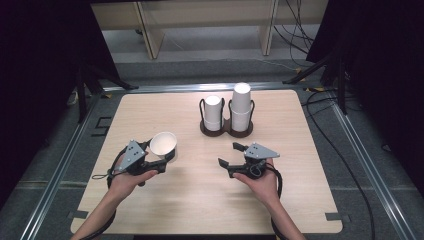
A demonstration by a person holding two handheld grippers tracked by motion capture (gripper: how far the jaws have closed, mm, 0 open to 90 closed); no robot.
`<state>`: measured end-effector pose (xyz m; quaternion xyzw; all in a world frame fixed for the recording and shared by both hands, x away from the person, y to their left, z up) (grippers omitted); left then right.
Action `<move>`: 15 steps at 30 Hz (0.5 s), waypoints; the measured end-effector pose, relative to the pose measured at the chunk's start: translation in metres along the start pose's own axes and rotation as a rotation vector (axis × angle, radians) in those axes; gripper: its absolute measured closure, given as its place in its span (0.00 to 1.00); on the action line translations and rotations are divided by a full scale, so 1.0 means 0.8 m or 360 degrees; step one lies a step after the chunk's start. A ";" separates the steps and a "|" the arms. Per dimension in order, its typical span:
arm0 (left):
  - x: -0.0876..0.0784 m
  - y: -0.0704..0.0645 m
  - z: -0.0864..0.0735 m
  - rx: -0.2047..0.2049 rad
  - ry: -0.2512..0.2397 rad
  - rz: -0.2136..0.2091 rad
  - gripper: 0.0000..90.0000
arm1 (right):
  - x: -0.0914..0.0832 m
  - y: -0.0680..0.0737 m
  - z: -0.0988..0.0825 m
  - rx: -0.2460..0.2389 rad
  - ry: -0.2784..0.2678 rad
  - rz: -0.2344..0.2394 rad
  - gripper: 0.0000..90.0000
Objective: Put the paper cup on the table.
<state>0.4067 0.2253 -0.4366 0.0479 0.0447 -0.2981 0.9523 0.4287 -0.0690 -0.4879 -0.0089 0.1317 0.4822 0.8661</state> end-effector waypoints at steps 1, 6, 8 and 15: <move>-0.003 0.003 -0.002 0.0003 0.0005 0.0017 0.27 | -0.001 -0.001 0.000 -0.0004 -0.0005 -0.0017 0.20; -0.018 0.013 -0.010 -0.0001 0.0052 0.0075 0.28 | -0.009 -0.007 -0.003 0.0011 -0.0013 -0.0038 0.19; -0.022 0.016 -0.013 -0.0006 0.0031 0.0079 0.28 | -0.011 -0.009 -0.004 0.0024 -0.0021 -0.0049 0.19; -0.037 0.028 -0.029 -0.0012 0.0047 0.0157 0.28 | -0.021 -0.015 -0.009 0.0041 -0.0004 -0.0109 0.19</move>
Point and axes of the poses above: each handheld gripper's, and its own axes: x roughly forward along the jaws, z roughly out of its top, y roughly to its left, the point moved 5 cm from there along x, roughly forward along the jaws, and after that the axes turned 5 degrees about z, right-handed, at the moved point
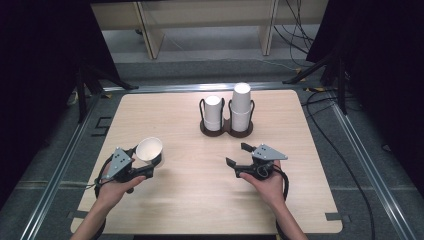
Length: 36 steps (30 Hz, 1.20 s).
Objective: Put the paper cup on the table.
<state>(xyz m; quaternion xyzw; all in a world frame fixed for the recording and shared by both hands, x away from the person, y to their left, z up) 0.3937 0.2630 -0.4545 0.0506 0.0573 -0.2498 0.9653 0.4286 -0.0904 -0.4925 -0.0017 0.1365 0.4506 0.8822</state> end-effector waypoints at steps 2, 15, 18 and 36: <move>-0.005 0.005 -0.005 -0.0013 0.0018 0.0030 0.28 | -0.001 -0.003 -0.001 -0.0005 -0.0016 -0.0003 0.19; -0.033 0.026 -0.032 -0.0007 0.0086 0.0178 0.28 | -0.004 -0.001 0.001 0.0033 -0.0034 0.0002 0.20; -0.038 0.028 -0.039 -0.0033 0.0107 0.0202 0.28 | -0.003 -0.001 0.000 0.0055 -0.0042 0.0000 0.20; -0.044 0.029 -0.056 -0.0106 0.0112 0.0255 0.27 | -0.007 -0.005 -0.001 0.0046 -0.0050 -0.0022 0.21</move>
Point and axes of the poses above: each handheld gripper's, and its own axes: x roughly forward along the jaws, z roughly out of its top, y roughly to its left, the point moved 5 cm from there along x, roughly forward along the jaws, and after that the axes turned 5 degrees about z, right-handed, at the moved point
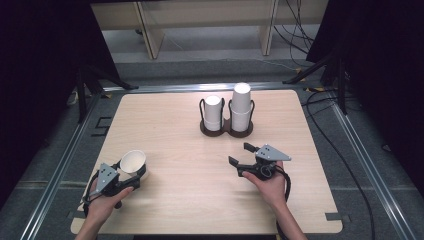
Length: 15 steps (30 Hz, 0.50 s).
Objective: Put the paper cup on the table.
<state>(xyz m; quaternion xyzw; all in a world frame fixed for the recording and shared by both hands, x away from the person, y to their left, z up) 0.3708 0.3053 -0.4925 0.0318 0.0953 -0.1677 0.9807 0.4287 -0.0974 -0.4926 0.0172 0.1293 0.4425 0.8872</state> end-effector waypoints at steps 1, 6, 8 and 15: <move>0.001 0.000 -0.001 -0.0001 -0.0003 0.0005 0.27 | 0.000 -0.001 0.000 -0.0006 -0.0003 -0.0001 0.21; -0.002 0.002 -0.004 -0.0003 0.0044 0.0024 0.27 | -0.002 0.000 0.000 -0.0002 0.0013 -0.0013 0.21; -0.001 0.001 -0.005 -0.0009 0.0051 0.0022 0.27 | -0.001 -0.001 0.000 0.0000 0.0011 -0.0013 0.21; 0.004 0.000 -0.012 -0.0023 0.0068 0.0012 0.27 | 0.000 0.000 -0.001 0.0031 -0.0005 0.0012 0.21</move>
Point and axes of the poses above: each handheld gripper's, and its own axes: x roughly forward along the jaws, z roughly out of its top, y roughly to its left, the point moved 5 cm from there along x, roughly forward along the jaws, and after that the axes turned 5 degrees about z, right-handed, at the moved point
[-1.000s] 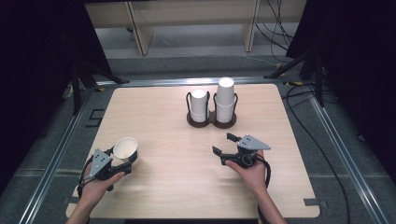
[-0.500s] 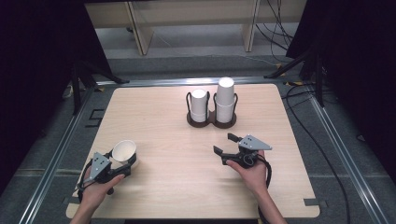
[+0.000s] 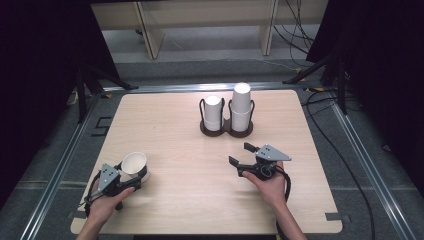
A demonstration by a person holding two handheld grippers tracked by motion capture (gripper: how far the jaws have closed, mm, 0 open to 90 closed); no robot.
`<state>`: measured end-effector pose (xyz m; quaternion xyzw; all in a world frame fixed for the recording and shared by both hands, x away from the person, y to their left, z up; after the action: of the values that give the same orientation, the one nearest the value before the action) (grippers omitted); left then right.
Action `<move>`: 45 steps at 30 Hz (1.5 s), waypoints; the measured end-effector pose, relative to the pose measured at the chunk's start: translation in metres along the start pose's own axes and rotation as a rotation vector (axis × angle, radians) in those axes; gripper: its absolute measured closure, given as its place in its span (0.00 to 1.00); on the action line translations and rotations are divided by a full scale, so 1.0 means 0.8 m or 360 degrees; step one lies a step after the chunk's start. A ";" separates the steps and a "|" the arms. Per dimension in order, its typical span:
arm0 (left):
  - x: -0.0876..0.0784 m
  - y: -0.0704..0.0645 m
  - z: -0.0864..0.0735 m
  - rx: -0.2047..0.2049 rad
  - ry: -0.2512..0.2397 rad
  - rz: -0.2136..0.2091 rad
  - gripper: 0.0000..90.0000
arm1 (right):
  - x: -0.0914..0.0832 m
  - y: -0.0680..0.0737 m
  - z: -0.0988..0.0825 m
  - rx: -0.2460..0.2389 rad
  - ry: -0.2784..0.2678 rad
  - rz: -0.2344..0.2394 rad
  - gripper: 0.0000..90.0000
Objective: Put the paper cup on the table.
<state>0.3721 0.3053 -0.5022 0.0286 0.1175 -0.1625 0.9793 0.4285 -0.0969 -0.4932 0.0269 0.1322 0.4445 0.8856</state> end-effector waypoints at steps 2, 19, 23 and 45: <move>0.001 -0.001 -0.001 -0.0014 0.0001 0.0010 0.26 | 0.000 0.000 0.000 0.0000 0.0000 -0.0001 0.21; 0.003 0.000 -0.005 -0.0052 0.0010 -0.0049 0.16 | 0.002 -0.001 0.001 -0.0041 -0.0040 0.0019 0.20; 0.002 -0.001 -0.004 -0.0058 0.0000 -0.0037 0.09 | 0.001 -0.001 0.000 -0.0041 -0.0004 -0.0003 0.20; -0.051 0.011 -0.016 -0.0094 0.0005 0.0044 0.00 | -0.007 -0.007 0.000 -0.0023 0.0000 -0.0059 0.20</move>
<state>0.3347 0.3276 -0.5045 0.0015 0.1233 -0.1454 0.9817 0.4295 -0.1047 -0.4926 0.0180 0.1296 0.4288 0.8939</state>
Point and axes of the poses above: each handheld gripper's, and its own axes: x roughly forward along the jaws, z roughly out of its top, y roughly to its left, the point moved 5 cm from there along x, roughly forward along the jaws, and after that the axes turned 5 degrees about z, right-handed, at the moved point
